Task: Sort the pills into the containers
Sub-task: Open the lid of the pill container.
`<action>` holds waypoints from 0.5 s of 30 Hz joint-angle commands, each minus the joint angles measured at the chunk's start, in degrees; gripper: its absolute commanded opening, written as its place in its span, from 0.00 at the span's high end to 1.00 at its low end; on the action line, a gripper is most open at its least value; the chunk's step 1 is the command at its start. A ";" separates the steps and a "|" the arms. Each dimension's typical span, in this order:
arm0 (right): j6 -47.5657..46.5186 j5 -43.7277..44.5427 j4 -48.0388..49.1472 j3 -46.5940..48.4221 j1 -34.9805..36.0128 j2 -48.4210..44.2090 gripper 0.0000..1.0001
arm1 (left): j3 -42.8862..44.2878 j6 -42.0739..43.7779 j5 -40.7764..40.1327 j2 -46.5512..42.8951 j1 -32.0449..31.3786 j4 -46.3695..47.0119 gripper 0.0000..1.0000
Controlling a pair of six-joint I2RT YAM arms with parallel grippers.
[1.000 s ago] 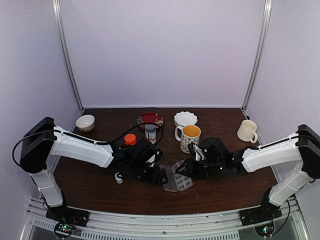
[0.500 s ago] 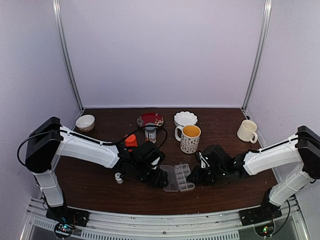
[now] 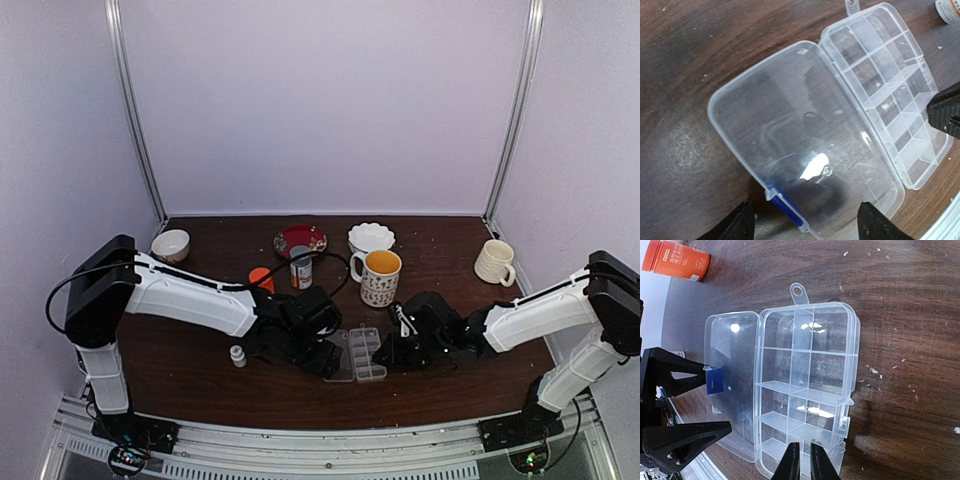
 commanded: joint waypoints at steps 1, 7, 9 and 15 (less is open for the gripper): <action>-0.92 0.55 -0.97 -0.87 -0.17 1.43 0.90 | -0.49 0.01 -5.73 -1.62 -0.14 -4.73 0.27; -1.31 0.37 -0.74 -0.60 -0.17 1.52 0.90 | 0.32 2.83 -8.64 -6.48 -1.12 -2.87 0.29; -1.52 0.25 -0.72 -0.46 -0.17 1.61 0.90 | 1.28 3.68 -8.88 -6.66 -1.72 -2.58 0.31; -2.17 0.03 -1.09 0.00 -0.17 1.62 0.90 | 0.93 5.23 -8.32 -9.32 -2.58 2.36 0.46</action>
